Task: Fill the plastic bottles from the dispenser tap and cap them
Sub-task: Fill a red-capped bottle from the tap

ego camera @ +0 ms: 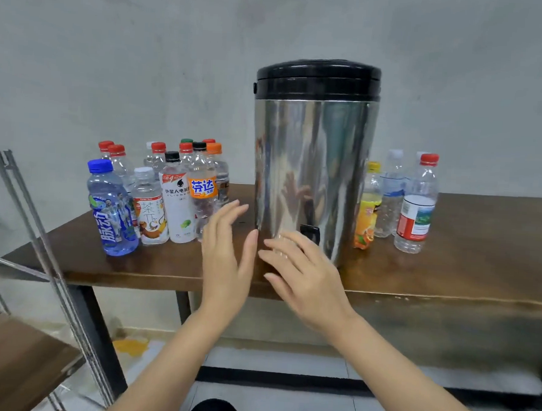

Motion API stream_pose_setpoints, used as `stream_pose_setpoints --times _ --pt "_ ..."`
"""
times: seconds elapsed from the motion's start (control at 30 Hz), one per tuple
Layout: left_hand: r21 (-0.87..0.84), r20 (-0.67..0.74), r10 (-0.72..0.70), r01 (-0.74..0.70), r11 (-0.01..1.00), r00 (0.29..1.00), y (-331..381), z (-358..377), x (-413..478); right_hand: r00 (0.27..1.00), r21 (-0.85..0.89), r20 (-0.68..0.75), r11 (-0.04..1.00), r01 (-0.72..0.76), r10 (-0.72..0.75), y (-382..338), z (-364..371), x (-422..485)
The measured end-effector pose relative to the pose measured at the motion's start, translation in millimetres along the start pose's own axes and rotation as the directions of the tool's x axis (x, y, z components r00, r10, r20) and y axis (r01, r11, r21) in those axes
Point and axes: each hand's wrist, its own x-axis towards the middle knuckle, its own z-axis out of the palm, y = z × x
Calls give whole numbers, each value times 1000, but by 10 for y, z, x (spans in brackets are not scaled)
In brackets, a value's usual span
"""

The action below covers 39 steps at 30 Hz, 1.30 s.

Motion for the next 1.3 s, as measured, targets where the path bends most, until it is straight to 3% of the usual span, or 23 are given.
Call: stream_pose_setpoints --times 0.2,0.33,0.47,0.63,0.77,0.9,1.3 --pt "-101 35 171 -167 981 985 701 511 62 993 -165 -55 980 -114 106 534 -546 -280" --pt "-187 118 211 -187 964 970 960 1097 3 973 -302 -61 925 -231 223 1008 -796 -602" --pt "-185 239 126 -83 979 963 945 1747 -136 926 -433 -5 834 -343 378 1482 -977 -959" --pt "26 454 -16 4 1000 891 714 2408 -259 802 -489 62 719 -495 594 1951 -1039 -1193" --pt "207 606 -94 -43 977 790 528 2710 -257 662 -460 165 650 -605 732 2249 -968 -1174" --pt "264 680 -45 -188 946 732 382 2836 -245 533 -360 213 573 -736 819 2508 -844 -1000" --pt "242 538 111 -279 929 836 232 2920 -262 369 -74 146 382 -921 918 2777 -516 -540"
